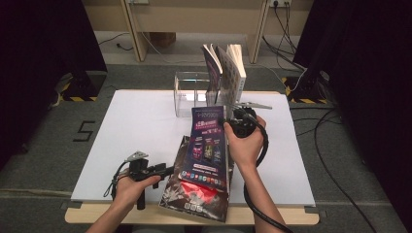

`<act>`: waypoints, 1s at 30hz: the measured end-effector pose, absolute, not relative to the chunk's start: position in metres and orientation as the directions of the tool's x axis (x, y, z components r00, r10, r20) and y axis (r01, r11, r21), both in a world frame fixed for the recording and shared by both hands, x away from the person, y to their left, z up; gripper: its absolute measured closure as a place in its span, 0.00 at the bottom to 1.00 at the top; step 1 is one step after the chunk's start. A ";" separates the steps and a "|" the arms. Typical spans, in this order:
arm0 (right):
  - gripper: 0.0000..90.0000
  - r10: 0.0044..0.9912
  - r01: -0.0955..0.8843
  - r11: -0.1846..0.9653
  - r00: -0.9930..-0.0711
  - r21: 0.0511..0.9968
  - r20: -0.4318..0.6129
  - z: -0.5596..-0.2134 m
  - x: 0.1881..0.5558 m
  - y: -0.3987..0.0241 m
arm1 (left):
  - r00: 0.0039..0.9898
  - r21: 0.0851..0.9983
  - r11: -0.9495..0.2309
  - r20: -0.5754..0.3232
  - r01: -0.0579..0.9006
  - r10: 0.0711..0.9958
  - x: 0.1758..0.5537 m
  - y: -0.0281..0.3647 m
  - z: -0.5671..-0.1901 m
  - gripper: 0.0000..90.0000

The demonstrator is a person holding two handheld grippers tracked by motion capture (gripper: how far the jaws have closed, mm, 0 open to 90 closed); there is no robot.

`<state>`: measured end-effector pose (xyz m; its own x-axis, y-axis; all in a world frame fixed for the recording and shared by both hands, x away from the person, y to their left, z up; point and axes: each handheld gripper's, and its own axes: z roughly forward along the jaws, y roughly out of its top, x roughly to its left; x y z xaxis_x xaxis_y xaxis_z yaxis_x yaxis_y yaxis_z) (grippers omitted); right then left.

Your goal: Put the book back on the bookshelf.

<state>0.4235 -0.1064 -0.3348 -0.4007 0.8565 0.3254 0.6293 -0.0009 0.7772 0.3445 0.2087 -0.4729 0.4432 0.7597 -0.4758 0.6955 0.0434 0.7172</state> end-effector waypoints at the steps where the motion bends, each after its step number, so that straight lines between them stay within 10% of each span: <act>1: 0.92 0.858 0.626 -0.001 -0.400 0.780 0.322 -0.334 0.423 -0.106 | 0.444 0.717 0.041 -0.474 0.696 0.760 0.345 0.209 -0.473 0.56; 30: 0.92 0.889 0.446 -0.043 -0.391 0.894 0.237 -0.303 0.426 -0.090 | 0.447 0.737 0.048 -0.460 0.675 0.767 0.343 0.208 -0.474 0.55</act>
<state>0.4260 -0.0899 -0.3025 -0.3909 0.8893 0.2374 0.4460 -0.0426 0.8940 0.3435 0.2076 -0.4738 0.4474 0.7670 -0.4600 0.6747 0.0482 0.7365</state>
